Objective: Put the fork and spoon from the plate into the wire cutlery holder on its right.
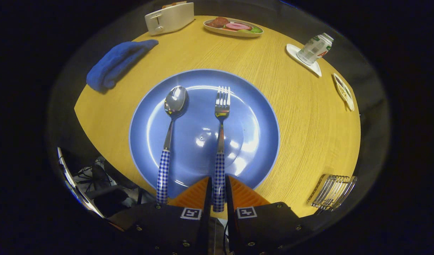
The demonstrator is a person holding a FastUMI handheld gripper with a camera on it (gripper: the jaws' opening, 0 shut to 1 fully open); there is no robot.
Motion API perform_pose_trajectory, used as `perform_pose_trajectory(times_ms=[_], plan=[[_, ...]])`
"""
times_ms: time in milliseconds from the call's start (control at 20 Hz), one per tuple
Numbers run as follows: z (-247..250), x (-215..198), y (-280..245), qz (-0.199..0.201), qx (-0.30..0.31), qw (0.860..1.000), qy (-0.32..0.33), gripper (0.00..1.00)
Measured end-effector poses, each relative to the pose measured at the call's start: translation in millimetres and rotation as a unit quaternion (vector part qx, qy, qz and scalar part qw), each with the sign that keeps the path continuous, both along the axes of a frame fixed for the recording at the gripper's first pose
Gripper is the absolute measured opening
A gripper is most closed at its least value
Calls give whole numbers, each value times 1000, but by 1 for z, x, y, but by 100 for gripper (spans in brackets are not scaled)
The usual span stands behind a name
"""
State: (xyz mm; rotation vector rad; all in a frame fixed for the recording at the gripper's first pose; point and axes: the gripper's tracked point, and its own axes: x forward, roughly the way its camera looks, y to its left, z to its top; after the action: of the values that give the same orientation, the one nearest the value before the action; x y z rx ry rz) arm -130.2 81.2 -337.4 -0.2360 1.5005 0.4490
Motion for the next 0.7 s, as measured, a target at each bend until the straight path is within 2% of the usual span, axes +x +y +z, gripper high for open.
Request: perform_pose_trajectory(times_ms=[100,150,350,600,700], plan=[[-2,2,2,12,2,1000,4,21],[2,0,0,15,2,1000,9,5],[4,4,-3,31,4,1000,3,5],[42,18,-42,105,-34,994,-20,5],[60,16,-64,108,-44,993,-13,4]])
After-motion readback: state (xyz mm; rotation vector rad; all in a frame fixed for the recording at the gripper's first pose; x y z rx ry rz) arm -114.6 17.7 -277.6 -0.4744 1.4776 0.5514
